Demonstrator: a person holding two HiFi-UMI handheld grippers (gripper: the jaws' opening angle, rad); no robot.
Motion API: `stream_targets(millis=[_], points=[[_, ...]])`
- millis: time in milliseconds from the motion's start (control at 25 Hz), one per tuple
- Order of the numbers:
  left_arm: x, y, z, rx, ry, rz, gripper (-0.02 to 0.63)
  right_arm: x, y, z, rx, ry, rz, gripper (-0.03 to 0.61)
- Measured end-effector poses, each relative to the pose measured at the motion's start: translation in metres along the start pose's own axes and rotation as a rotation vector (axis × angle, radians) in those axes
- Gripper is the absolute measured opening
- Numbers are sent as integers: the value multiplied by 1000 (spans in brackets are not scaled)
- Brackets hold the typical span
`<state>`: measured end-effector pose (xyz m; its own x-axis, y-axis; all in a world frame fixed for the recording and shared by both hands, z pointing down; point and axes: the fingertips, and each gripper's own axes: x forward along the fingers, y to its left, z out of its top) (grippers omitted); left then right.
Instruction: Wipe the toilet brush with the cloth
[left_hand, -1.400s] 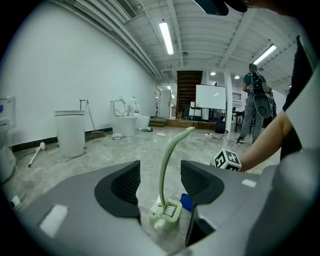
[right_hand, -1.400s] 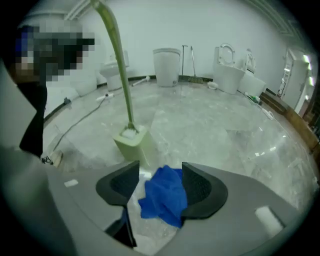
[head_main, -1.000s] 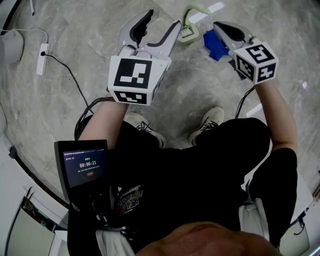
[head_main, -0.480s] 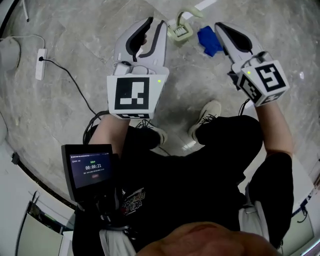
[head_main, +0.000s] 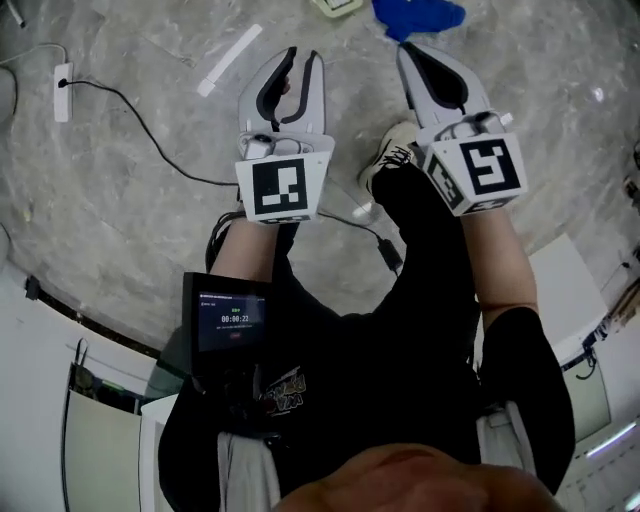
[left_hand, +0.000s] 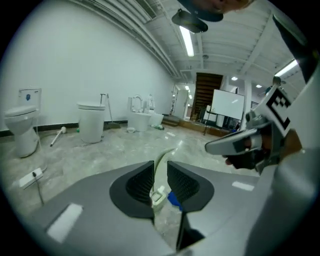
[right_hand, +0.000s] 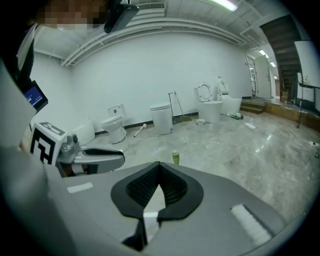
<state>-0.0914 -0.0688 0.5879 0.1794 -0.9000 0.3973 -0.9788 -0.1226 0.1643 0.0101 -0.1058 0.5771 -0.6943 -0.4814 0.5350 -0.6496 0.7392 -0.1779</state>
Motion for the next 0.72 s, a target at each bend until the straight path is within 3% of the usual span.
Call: stream_targets(millis=[80,240,320,520,720], points=[[-16,2,-20,-31,77,49,87,-14,16,-6,11,54,-7,3],[-51,-10,-19,-60,205,30,111,-38,37,-3,32,105,19,3],[-74,-17,12,-48,230,21,114,-55,47,19,56,98,26,3],[-130,-50,149,-67,199,-13,118,-124,73,130,141,59,0,3],[-132,-91,212,-93,185,-49,120,-166,63,165,155,58,-5,3]])
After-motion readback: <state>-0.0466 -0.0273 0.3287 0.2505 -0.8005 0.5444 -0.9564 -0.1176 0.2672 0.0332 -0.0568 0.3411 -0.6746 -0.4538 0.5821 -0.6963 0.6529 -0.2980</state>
